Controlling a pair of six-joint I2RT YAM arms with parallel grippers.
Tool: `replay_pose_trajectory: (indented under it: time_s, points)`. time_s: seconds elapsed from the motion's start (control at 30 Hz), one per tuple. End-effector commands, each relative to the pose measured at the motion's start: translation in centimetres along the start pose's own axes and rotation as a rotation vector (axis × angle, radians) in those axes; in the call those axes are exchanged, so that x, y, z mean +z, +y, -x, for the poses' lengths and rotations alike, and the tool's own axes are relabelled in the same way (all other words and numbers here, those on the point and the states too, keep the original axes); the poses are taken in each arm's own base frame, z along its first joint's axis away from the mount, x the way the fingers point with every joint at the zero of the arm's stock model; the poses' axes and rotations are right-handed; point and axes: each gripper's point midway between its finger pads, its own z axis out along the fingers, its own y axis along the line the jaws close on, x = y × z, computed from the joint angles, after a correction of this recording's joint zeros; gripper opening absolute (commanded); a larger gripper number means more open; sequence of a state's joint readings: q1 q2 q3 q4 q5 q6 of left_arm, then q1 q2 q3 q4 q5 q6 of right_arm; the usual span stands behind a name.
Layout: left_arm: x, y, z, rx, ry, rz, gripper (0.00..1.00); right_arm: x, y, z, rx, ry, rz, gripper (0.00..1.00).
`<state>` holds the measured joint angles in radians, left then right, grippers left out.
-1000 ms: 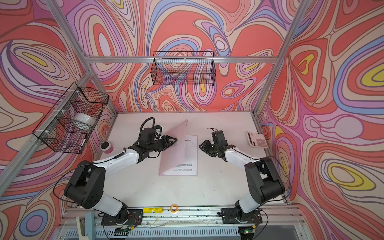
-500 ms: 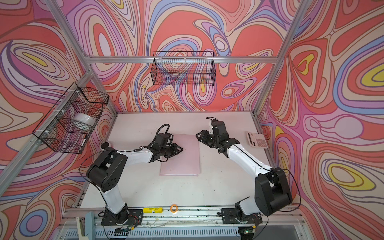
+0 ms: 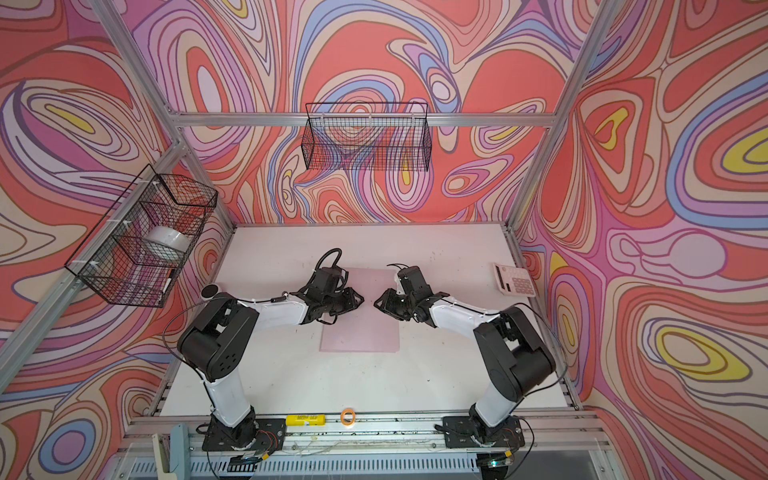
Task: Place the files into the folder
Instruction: 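Fold the pink folder cover over the sheets with the left gripper while right presses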
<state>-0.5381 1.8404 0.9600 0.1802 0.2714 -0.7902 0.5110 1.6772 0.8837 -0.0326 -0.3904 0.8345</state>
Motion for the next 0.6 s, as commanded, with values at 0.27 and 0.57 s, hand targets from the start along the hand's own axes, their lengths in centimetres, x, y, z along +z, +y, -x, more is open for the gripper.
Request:
replay_pose_trajectory:
  time_s: [0.27,0.57]
  points:
    - [-1.7,-0.2,1.7,0.082,-0.055,0.087,0.28,4.6,-5.8,-1.9,0.023,0.086,-0.164,0.4]
    - [-5.3,-0.6,4.0,0.181,-0.145,0.167,0.44,4.7,-5.8,-1.0,-0.037,0.078,-0.212,0.39]
